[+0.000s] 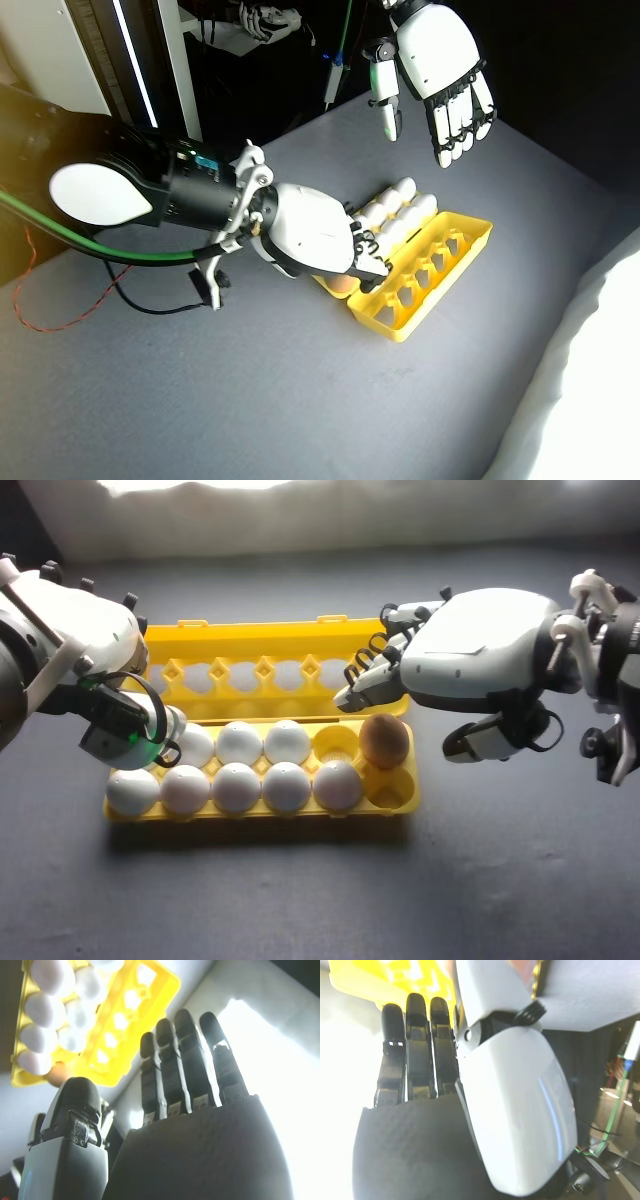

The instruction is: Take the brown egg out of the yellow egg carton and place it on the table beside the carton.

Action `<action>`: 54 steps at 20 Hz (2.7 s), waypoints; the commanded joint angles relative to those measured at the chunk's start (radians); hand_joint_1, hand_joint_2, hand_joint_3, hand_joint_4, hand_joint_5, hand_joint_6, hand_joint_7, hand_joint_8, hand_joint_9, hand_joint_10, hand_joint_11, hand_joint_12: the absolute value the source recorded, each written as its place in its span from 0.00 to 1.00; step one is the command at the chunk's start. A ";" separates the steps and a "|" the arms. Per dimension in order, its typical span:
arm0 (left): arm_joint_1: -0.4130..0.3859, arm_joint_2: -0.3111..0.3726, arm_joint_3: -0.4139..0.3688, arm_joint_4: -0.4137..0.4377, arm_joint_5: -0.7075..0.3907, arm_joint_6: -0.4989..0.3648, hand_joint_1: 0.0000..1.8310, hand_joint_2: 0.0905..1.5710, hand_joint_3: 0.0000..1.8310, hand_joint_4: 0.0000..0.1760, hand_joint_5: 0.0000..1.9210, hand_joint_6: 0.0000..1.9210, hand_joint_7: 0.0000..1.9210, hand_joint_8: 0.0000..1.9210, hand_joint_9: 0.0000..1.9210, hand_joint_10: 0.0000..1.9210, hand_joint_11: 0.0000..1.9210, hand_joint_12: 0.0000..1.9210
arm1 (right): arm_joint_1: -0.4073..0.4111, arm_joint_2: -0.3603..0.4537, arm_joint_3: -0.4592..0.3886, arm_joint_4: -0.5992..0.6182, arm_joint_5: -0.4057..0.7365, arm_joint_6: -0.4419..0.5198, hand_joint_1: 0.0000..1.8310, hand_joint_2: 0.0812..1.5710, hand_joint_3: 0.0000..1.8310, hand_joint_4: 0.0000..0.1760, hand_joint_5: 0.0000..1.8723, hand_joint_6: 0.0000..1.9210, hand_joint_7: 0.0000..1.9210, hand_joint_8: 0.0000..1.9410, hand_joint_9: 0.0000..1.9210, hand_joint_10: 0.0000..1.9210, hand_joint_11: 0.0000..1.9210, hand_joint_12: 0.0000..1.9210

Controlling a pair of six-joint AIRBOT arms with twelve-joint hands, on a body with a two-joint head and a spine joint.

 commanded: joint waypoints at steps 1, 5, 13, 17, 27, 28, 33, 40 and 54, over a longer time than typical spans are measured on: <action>-0.010 0.012 -0.003 0.085 -0.004 0.006 0.12 0.87 0.00 0.00 0.22 0.00 0.24 0.00 0.22 0.00 0.00 0.39 | 0.017 0.003 0.006 0.017 0.110 0.000 0.74 0.70 0.01 0.00 0.16 0.00 0.17 0.00 0.14 0.10 0.00 0.59; -0.010 0.012 -0.003 0.085 -0.004 0.006 0.12 0.87 0.00 0.00 0.24 0.00 0.25 0.00 0.23 0.00 0.00 0.41 | 0.011 -0.030 0.037 0.040 0.130 -0.004 0.78 0.66 0.00 0.00 0.20 0.01 0.23 0.02 0.21 0.13 0.00 0.68; -0.010 0.012 -0.003 0.085 -0.004 0.006 0.12 0.86 0.00 0.00 0.24 0.01 0.26 0.01 0.23 0.01 0.00 0.40 | -0.033 -0.062 0.069 0.050 0.163 -0.029 0.77 0.70 0.01 0.00 0.16 0.00 0.19 0.00 0.16 0.12 0.00 0.66; -0.010 0.012 -0.003 0.085 -0.004 0.006 0.12 0.87 0.00 0.00 0.25 0.00 0.27 0.00 0.24 0.00 0.01 0.42 | -0.046 -0.075 0.073 0.050 0.182 -0.032 0.80 0.64 0.00 0.00 0.24 0.03 0.27 0.02 0.24 0.15 0.00 0.73; -0.010 0.012 -0.003 0.085 -0.004 0.006 0.12 0.87 0.00 0.00 0.24 0.00 0.26 0.00 0.24 0.00 0.00 0.41 | -0.070 -0.098 0.099 0.050 0.212 -0.058 0.78 0.67 0.00 0.00 0.24 0.01 0.27 0.01 0.23 0.14 0.00 0.71; -0.010 0.012 -0.003 0.085 -0.004 0.006 0.13 0.86 0.00 0.00 0.23 0.00 0.25 0.00 0.23 0.00 0.00 0.40 | -0.074 -0.099 0.102 0.050 0.215 -0.058 0.77 0.66 0.00 0.00 0.25 0.02 0.28 0.02 0.24 0.15 0.00 0.72; -0.010 0.012 -0.003 0.085 -0.004 0.006 0.12 0.86 0.00 0.00 0.24 0.00 0.26 0.00 0.24 0.00 0.01 0.41 | -0.079 -0.103 0.112 0.050 0.229 -0.058 0.77 0.67 0.00 0.00 0.27 0.02 0.29 0.01 0.25 0.15 0.00 0.74; -0.010 0.012 -0.003 0.084 -0.004 0.006 0.13 0.86 0.00 0.00 0.25 0.00 0.27 0.00 0.25 0.00 0.01 0.41 | -0.082 -0.103 0.118 0.050 0.236 -0.059 0.77 0.68 0.00 0.00 0.32 0.02 0.34 0.02 0.29 0.15 0.06 0.71; -0.010 0.012 -0.003 0.084 -0.004 0.006 0.13 0.86 0.00 0.00 0.25 0.00 0.27 0.00 0.25 0.00 0.01 0.42 | -0.102 -0.108 0.118 0.050 0.246 -0.073 0.80 0.75 0.00 0.00 0.36 0.66 0.44 0.54 0.43 0.63 0.34 0.84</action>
